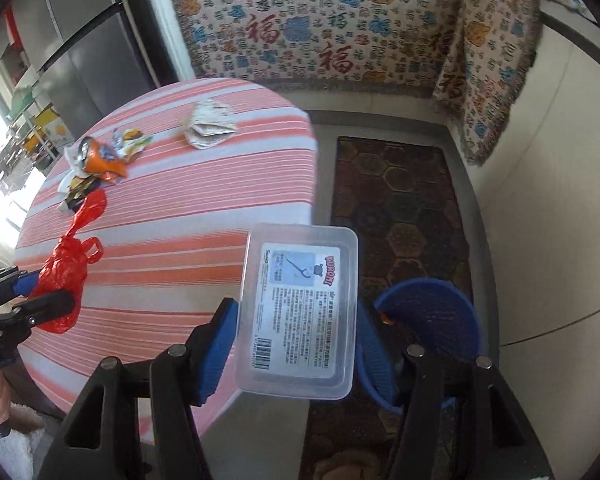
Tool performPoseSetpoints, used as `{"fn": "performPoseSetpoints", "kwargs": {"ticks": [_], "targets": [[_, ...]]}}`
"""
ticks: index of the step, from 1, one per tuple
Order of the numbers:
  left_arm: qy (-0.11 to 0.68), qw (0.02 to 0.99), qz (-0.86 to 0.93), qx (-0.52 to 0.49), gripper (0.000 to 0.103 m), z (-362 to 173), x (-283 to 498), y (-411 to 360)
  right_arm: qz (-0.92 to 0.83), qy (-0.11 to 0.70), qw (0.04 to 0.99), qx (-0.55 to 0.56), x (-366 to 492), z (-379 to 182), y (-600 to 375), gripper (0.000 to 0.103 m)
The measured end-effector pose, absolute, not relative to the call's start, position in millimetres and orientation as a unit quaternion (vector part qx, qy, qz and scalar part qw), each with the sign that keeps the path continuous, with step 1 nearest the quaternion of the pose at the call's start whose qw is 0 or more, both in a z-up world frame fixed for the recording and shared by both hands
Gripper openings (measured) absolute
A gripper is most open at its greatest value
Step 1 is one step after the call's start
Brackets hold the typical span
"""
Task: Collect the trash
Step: 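Carry the red bag and plastic box in both tools over the blue basket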
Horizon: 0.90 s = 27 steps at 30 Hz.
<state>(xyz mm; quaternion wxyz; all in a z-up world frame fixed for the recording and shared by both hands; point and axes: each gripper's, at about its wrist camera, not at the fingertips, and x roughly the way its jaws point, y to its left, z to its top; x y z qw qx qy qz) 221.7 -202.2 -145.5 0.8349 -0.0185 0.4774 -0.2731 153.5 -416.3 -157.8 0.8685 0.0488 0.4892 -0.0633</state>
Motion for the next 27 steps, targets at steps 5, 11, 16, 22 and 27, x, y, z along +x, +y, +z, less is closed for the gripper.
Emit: {"fn": "performPoseSetpoints", "kwargs": {"ticks": [5,11,16,22,27], "targets": [[0.476,0.825,-0.304,-0.022,0.044,-149,225,-261,-0.123,0.474,0.868,0.086,139,-171,-474,0.061],[0.484,0.813,-0.323,-0.017,0.044,-175,231,-319,-0.171,0.474,0.855,0.122,127,-207,-527,0.061],[0.495,0.800,-0.340,-0.010,0.044,-201,232,-359,-0.200,0.475,0.840,0.170,116,-248,-572,0.061],[0.515,0.781,-0.352,-0.001,0.044,-234,237,-405,-0.205,0.471,0.831,0.212,111,-265,-603,0.061],[0.527,0.771,-0.357,0.008,0.044,-253,242,-436,-0.213,0.474,0.822,0.233,99,-272,-622,0.061]]}}
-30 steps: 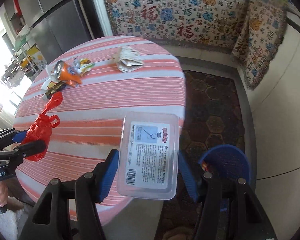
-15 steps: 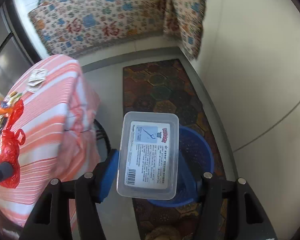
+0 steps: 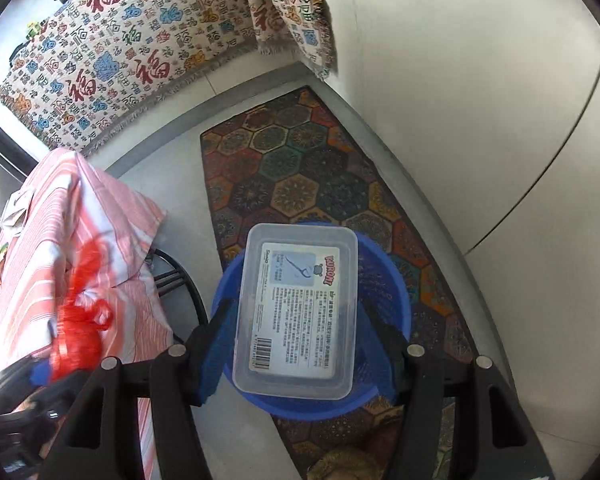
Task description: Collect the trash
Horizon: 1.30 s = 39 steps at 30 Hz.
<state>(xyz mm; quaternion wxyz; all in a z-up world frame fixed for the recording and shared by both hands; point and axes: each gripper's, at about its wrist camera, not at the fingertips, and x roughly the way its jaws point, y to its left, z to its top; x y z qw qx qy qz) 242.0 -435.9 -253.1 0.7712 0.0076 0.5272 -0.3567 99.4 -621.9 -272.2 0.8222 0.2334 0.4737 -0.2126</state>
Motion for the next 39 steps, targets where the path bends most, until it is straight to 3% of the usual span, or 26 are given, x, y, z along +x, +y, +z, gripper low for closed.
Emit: {"fn": "performPoseSetpoints", "kwargs": {"ticks": [11,12,13,15,22,25,28,30,39], "targets": [[0.534,0.762,-0.365,0.022,0.047,-285,254,-480,-0.226,0.469,0.821,0.233,89,-277,-641,0.061],[0.530,0.764,-0.367,0.022,0.055,-288,254,-482,-0.228,0.467,0.821,0.236,88,-278,-643,0.062],[0.528,0.765,-0.368,0.023,0.072,-292,257,-485,-0.229,0.463,0.821,0.242,88,-278,-645,0.062],[0.518,0.773,-0.364,0.021,0.082,-294,259,-486,-0.229,0.458,0.821,0.251,88,-278,-649,0.065],[0.496,0.791,-0.359,0.022,0.082,-260,254,-471,-0.250,0.426,0.835,0.244,83,-255,-651,0.068],[0.471,0.802,-0.367,0.016,0.083,-224,239,-444,-0.259,0.401,0.849,0.225,82,-239,-645,0.068],[0.446,0.820,-0.359,0.019,0.093,-195,221,-400,-0.257,0.378,0.867,0.198,87,-221,-633,0.068],[0.437,0.832,-0.341,0.026,0.094,-183,211,-366,-0.247,0.363,0.879,0.185,91,-209,-618,0.068],[0.461,0.873,-0.155,0.041,0.094,-208,209,-177,-0.103,0.354,0.925,0.095,144,-186,-467,0.068]]}}
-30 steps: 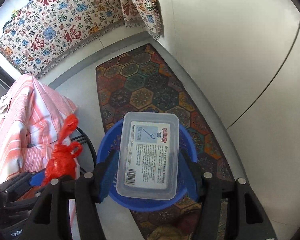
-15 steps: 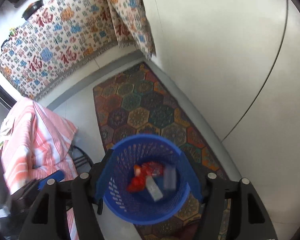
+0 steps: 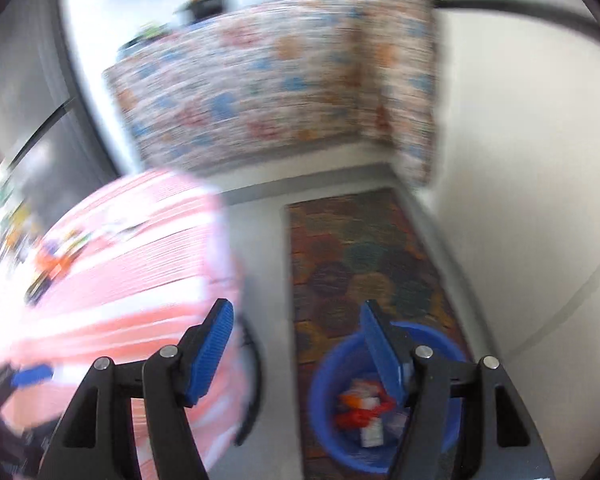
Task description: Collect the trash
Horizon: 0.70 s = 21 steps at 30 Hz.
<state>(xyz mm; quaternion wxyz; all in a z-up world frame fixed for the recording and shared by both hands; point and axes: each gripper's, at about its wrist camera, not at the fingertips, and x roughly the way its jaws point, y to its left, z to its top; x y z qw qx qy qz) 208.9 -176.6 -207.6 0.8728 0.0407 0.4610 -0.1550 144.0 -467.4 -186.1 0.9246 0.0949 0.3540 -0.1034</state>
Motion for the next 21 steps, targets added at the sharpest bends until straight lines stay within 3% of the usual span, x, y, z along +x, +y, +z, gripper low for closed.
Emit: {"fn": "performPoseSetpoints", "kwargs": {"ticks": [8,12,21], "targets": [[0.454,0.889,-0.051,0.029,0.094,-227,239,-78,0.029,0.408,0.912,-0.011,189,-229,-304,0.068],[0.452,0.890,-0.048,0.036,0.103,-231,255,-56,0.028,0.411,0.911,-0.035,205,-241,-279,0.071],[0.447,0.894,-0.025,0.020,0.103,-230,285,-27,0.020,0.406,0.913,-0.037,217,-247,-263,0.074]]}}
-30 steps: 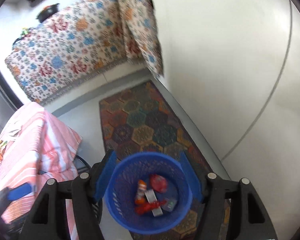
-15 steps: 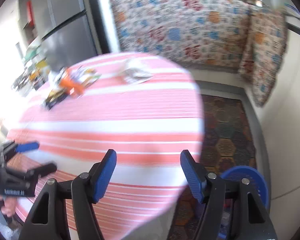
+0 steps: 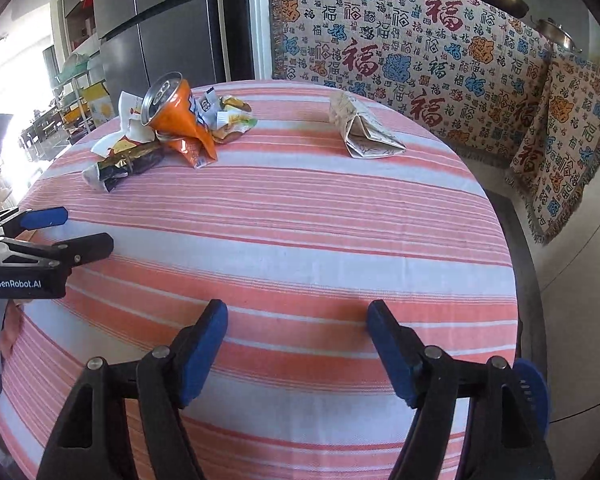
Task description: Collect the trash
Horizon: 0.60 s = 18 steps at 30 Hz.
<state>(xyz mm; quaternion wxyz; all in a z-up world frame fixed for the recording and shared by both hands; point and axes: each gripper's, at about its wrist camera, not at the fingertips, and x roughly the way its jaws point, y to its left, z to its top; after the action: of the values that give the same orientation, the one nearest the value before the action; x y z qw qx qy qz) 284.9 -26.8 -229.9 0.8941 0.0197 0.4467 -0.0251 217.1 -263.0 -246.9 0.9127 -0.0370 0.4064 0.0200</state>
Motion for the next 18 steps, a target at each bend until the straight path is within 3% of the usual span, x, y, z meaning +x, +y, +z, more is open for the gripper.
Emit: {"fn": "performPoseSetpoints", "kwargs": {"ticks": [18], "targets": [[0.446,0.894,-0.024,0.018,0.103,-231.4,283.6,-30.9,0.025,0.403,0.914,-0.039,217.6,-249.6,-263.2,0.075]]}}
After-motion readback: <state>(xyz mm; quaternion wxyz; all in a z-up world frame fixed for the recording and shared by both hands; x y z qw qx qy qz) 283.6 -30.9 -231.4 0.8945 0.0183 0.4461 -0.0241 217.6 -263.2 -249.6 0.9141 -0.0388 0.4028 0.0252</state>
